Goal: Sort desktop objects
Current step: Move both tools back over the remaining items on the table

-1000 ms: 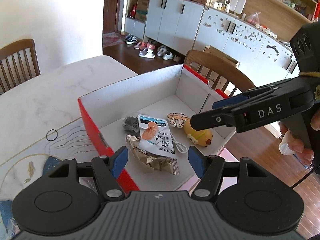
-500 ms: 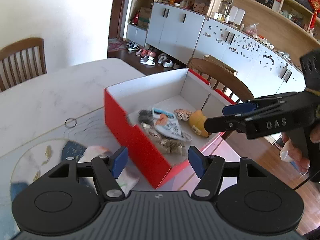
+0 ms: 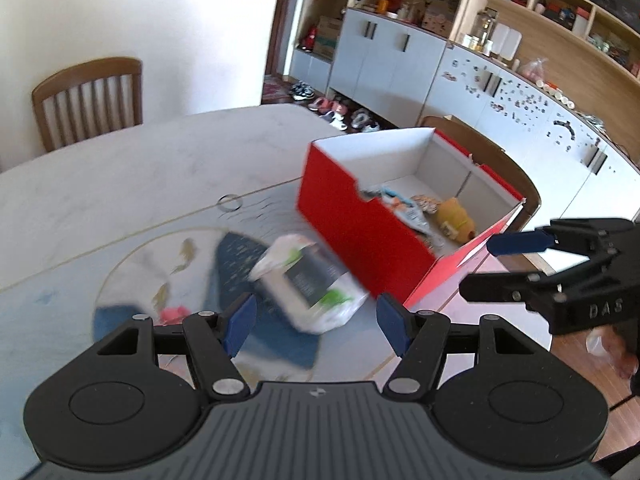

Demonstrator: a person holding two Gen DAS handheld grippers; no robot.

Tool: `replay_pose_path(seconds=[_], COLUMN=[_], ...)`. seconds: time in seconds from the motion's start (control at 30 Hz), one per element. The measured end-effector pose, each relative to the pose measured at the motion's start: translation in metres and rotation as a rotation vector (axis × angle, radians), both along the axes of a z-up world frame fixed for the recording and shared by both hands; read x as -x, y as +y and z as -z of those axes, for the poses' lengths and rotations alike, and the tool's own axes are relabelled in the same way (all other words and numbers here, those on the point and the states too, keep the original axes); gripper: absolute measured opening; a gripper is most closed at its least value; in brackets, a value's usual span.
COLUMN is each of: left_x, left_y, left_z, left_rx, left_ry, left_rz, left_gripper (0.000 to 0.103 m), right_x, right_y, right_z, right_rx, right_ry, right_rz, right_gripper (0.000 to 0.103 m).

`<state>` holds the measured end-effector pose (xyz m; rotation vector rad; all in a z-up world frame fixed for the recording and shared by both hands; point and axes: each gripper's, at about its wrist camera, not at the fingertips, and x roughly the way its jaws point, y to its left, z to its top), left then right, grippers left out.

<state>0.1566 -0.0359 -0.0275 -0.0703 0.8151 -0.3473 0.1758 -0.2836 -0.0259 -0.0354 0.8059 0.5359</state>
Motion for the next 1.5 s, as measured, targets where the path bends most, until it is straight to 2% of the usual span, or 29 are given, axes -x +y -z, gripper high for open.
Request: replay_pose_path(seconds=[0.1, 0.33, 0.4, 0.57, 0.7, 1.17, 1.5], left_x=[0.009, 0.026, 0.03, 0.034, 0.034, 0.025, 0.015], left_y=[0.015, 0.04, 0.047, 0.058, 0.064, 0.087, 0.084], left_z=[0.005, 0.018, 0.022, 0.032, 0.041, 0.074, 0.094], left_rx=[-0.011, -0.042, -0.053, -0.073, -0.1, -0.167, -0.24], left_ry=[-0.003, -0.007, -0.012, -0.027, -0.032, -0.032, -0.049], left_rz=[-0.018, -0.036, -0.039, -0.021, -0.01, 0.088, 0.184], left_gripper=[0.078, 0.079, 0.085, 0.086, 0.101, 0.102, 0.102], right_x=[0.01, 0.03, 0.033, 0.039, 0.045, 0.056, 0.056], right_y=[0.016, 0.043, 0.052, 0.076, 0.094, 0.13, 0.147], right_z=[0.007, 0.028, 0.032, 0.04, 0.047, 0.085, 0.103], right_rx=[0.009, 0.022, 0.02, 0.022, 0.036, 0.12, 0.162], right_ry=[0.007, 0.039, 0.047, 0.043, 0.036, 0.091, 0.119], right_rz=[-0.014, -0.012, -0.007, -0.004, -0.025, -0.011, 0.004], right_gripper=[0.079, 0.081, 0.083, 0.087, 0.09, 0.091, 0.091])
